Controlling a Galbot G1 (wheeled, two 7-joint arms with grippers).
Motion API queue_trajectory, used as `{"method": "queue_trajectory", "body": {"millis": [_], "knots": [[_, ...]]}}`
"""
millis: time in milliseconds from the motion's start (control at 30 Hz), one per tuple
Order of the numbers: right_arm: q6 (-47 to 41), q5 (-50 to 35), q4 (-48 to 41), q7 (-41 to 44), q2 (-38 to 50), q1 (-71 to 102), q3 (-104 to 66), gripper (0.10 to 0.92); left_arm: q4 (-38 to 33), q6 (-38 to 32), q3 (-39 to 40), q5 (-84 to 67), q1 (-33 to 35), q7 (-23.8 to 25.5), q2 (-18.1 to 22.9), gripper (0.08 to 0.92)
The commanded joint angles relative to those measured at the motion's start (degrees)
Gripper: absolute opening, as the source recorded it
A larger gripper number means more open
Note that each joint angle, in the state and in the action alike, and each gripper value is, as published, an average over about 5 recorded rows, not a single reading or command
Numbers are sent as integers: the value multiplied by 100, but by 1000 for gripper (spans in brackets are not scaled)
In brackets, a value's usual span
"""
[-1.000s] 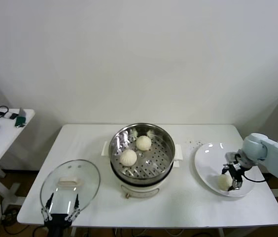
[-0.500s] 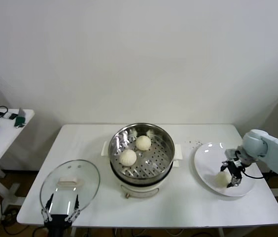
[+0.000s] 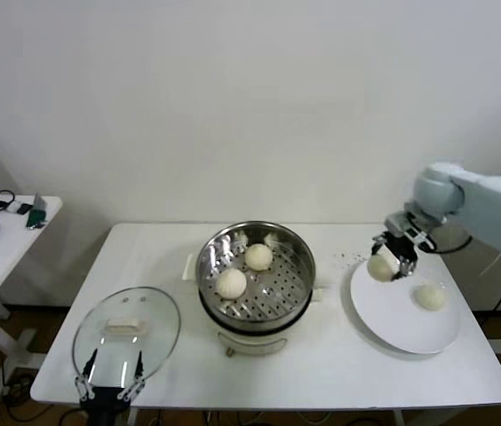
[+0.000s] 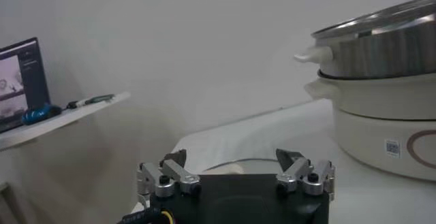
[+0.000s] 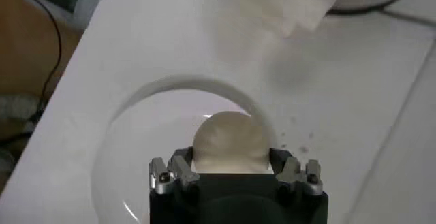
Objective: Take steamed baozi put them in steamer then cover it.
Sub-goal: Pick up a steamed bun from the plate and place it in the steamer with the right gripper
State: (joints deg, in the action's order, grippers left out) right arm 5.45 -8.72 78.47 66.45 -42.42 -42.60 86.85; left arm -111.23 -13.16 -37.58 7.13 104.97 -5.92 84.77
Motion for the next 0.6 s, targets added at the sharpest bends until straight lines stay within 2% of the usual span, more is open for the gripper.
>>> {"method": "queue_trajectory", "body": {"millis": [33,267,600], "knots": [[842,-69,965,145,-1188,-1591,731,725,-28,15,26,1,9,4,-5,823],[1113,223,1311,213,-2005,-1162,139,728,-9,5,30,8,-2,2,6,823],[1587,879,765,234,-3208,-333,-121,729,-22,2,5,-16,21,0,-14,823]]}}
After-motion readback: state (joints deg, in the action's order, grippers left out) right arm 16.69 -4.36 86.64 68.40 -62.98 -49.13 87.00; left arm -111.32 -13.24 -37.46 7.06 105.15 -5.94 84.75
